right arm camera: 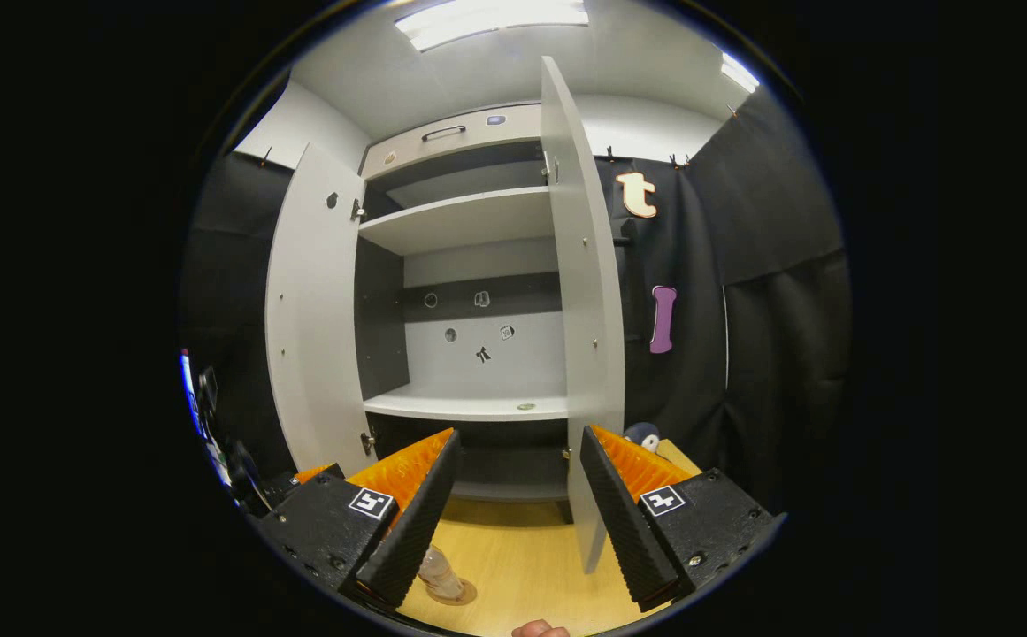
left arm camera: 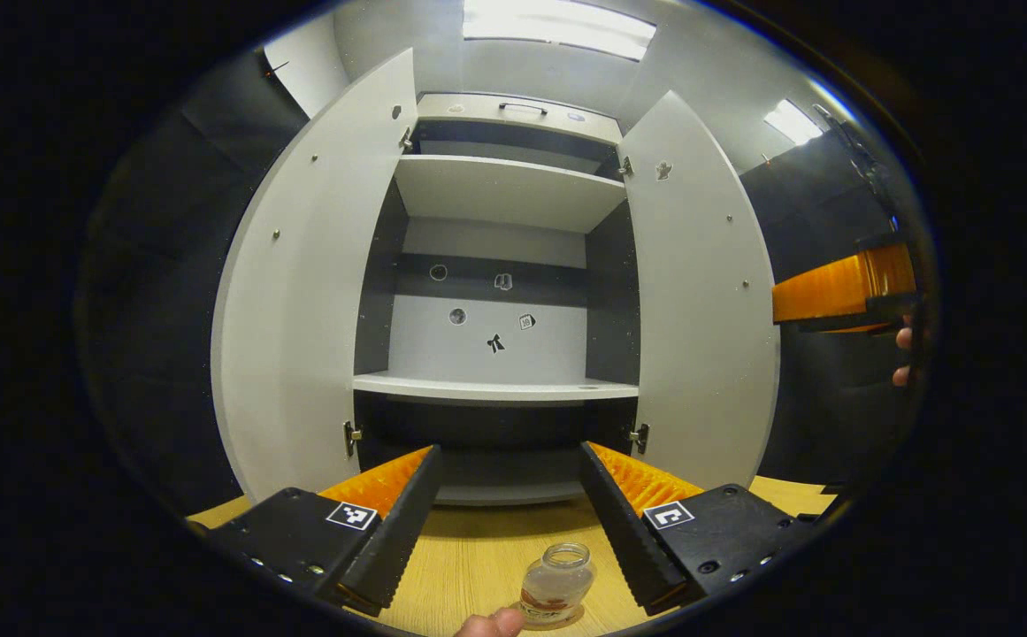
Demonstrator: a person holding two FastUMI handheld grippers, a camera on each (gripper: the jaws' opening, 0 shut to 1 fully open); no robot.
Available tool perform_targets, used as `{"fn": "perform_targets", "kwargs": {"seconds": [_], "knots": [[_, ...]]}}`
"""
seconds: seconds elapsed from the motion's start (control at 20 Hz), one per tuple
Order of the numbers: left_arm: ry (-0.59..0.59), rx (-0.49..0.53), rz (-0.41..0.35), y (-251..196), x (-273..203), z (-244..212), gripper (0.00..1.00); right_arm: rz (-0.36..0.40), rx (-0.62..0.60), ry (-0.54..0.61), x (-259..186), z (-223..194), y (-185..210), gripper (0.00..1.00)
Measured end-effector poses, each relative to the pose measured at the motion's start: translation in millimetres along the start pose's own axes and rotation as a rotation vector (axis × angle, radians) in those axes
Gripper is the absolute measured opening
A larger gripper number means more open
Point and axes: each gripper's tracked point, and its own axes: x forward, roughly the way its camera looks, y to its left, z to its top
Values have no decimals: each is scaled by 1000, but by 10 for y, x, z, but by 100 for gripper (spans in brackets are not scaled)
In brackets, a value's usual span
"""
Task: Grasp the bottle in the cabinet with the left hand and place it on the coaster, then close the right door with the right hand and the left door with the left hand.
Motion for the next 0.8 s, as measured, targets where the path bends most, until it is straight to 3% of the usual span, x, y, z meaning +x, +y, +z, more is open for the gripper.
{"fn": "perform_targets", "kwargs": {"seconds": [0.25, 0.45, 0.55, 0.8], "knots": [[29, -1, 4, 48, -76, 212, 93, -35, 25, -58, 5, -33, -126, 84], [33, 9, 40, 198, -148, 321, 96, -43, 16, -44, -59, -189, -190, 83], [27, 3, 64, 282, -147, 362, 93, -40, 34, -16, -98, -271, -176, 83], [30, -10, 118, 426, -252, 404, 93, -29, 7, -69, -152, 73, -243, 83]]}}
